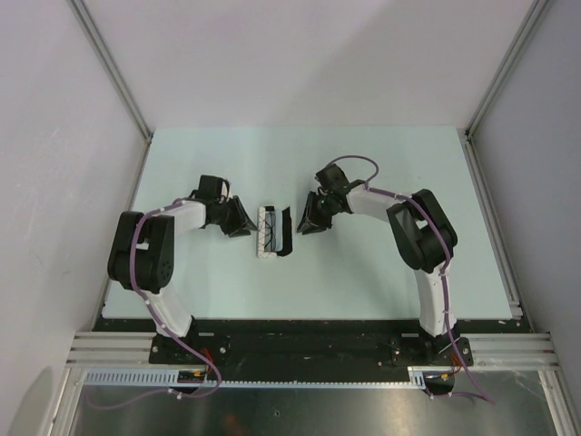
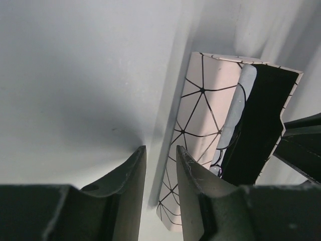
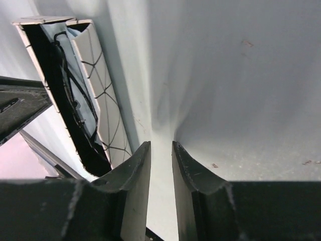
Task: Organize the sunglasses
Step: Close the case with sunglasses at the center of the board.
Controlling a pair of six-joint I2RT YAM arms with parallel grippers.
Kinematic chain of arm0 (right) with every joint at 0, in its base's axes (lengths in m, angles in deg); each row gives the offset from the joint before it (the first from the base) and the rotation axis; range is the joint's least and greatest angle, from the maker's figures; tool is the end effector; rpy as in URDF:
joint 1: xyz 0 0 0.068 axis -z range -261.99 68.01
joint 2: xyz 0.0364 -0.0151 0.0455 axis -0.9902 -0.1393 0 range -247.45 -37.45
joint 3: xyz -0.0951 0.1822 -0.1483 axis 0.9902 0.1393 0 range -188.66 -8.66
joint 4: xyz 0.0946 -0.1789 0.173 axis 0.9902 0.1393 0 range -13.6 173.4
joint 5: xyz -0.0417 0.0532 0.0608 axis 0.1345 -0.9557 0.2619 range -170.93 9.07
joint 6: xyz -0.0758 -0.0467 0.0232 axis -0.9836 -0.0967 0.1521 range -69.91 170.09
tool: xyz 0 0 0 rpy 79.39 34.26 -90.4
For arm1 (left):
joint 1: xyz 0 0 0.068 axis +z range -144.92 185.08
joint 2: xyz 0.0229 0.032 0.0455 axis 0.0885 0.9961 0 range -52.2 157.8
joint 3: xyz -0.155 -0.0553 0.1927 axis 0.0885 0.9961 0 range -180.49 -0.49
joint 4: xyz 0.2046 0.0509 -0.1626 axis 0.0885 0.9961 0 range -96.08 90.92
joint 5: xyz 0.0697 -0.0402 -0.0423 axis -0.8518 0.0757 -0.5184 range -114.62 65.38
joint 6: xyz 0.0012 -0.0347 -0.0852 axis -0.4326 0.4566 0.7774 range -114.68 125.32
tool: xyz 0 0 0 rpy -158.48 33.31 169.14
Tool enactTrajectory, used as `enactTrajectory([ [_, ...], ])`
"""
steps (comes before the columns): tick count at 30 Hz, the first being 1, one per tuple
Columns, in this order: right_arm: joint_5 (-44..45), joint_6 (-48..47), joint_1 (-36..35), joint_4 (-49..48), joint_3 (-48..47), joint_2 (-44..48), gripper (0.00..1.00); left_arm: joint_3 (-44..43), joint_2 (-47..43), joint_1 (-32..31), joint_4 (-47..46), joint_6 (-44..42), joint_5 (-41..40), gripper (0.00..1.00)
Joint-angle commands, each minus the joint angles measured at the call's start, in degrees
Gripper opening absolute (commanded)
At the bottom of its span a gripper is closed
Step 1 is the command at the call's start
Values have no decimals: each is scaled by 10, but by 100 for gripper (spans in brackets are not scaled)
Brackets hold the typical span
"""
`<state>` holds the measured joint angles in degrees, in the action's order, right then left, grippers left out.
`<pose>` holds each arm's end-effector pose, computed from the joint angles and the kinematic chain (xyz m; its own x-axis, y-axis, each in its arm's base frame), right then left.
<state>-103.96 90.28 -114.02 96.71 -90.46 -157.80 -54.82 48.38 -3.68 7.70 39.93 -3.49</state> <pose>0.3676 0.2681 0.0866 -0.9800 0.0876 -0.1788 -0.0354 0.8069 0.5896 0.3477 -0.0837 0.0832 -0.8864 -0.3996 -0.2337 -0.2231 0.8111 -0.5406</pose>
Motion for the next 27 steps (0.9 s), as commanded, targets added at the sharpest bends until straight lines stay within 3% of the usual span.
enactTrajectory([
  [1,-40,-5,-8,-33,-6,-2,29,7,18,-5,-28,13,34,36],
  [9,-95,29,-17,-95,-6,-5,29,11,21,-10,-31,20,36,35],
  [27,-96,19,-37,-76,-48,-15,30,7,30,-22,-36,21,37,35],
])
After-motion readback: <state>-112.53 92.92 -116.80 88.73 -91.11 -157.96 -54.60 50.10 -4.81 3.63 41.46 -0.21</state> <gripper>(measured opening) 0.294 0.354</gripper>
